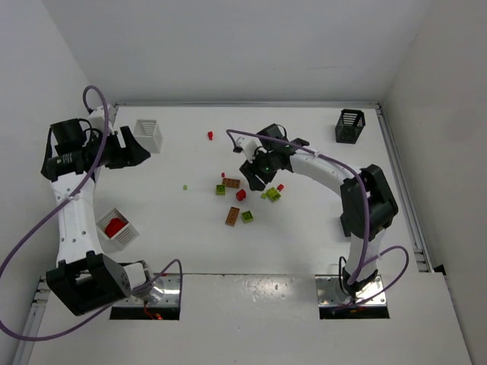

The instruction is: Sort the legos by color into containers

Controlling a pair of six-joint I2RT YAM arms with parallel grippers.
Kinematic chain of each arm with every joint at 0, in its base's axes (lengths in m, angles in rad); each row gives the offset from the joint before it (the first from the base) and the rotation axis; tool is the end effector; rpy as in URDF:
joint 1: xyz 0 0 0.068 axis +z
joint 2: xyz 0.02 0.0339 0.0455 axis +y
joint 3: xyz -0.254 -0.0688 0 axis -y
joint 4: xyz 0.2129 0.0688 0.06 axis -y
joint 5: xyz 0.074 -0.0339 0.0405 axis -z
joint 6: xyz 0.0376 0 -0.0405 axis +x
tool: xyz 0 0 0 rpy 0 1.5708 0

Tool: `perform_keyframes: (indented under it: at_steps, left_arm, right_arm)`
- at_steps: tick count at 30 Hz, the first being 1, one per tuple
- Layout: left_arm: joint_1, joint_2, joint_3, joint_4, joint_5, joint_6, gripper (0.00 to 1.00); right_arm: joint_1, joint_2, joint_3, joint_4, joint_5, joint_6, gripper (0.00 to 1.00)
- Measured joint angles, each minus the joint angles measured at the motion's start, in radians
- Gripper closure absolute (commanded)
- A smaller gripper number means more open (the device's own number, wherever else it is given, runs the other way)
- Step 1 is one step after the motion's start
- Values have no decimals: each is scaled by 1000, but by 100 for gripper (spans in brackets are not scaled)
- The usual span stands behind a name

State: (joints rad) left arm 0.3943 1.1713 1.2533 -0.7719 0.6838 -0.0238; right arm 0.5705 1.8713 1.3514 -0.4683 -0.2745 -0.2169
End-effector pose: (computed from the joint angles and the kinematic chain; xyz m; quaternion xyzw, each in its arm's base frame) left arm 0.2012 0.0580 0.3591 -0.0370 0.8633 -0.2241 0.4507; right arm 0.3062 0.2086 0.2104 -0.4003 0.8612 0.1790 0.2570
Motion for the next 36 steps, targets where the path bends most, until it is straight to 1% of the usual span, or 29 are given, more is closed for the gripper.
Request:
perform_keyframes:
  at_steps: [2, 5, 6, 8, 11, 15, 19, 24, 29, 31, 33, 34, 35, 36]
  left_arm:
    - [-16, 25, 0, 0, -25, -5, 25]
    - [-56, 36, 1, -1, -53, -8, 21]
    - [-72, 36, 1, -2, -57, -5, 19]
    - [-92, 36, 1, -5, -51, 5, 16]
    - [-115, 39, 1, -15, -18, 31, 12]
    - [-140, 40, 1, -32, 17, 58, 12]
    - [-147, 41, 1, -48, 44, 73, 12]
    - [-147, 41, 1, -58, 65, 87, 12]
    - [-147, 40, -2, -58, 71, 93, 12]
    - [-147, 39, -10, -59, 71, 94, 12]
    - [-147, 38, -20, -60, 69, 94, 12]
    - [-147, 38, -24, -61, 68, 94, 15]
    - [-147, 38, -28, -61, 67, 95, 17]
    - [-147, 38, -32, -61, 65, 94, 18]
  right_arm:
    - [6, 2, 1, -31, -23, -19, 41]
    - [15, 8, 1, -51, -53, -29, 35]
    - [18, 9, 1, -56, -65, -32, 33]
    - [23, 10, 1, -59, -84, -47, 31]
    - [29, 18, 1, -58, -123, -94, 31]
    - [29, 53, 1, -56, -193, -201, 31]
    - [29, 82, 0, -44, -256, -354, 32]
    - [29, 140, 21, -47, -297, -552, 32]
    - [29, 223, 80, -79, -314, -676, 32]
    - [29, 239, 95, -87, -319, -702, 35]
    - [29, 250, 105, -88, -324, -721, 44]
    - [29, 256, 111, -89, -326, -726, 49]
    - [29, 260, 114, -89, -327, -731, 57]
    - [29, 265, 119, -91, -328, -737, 61]
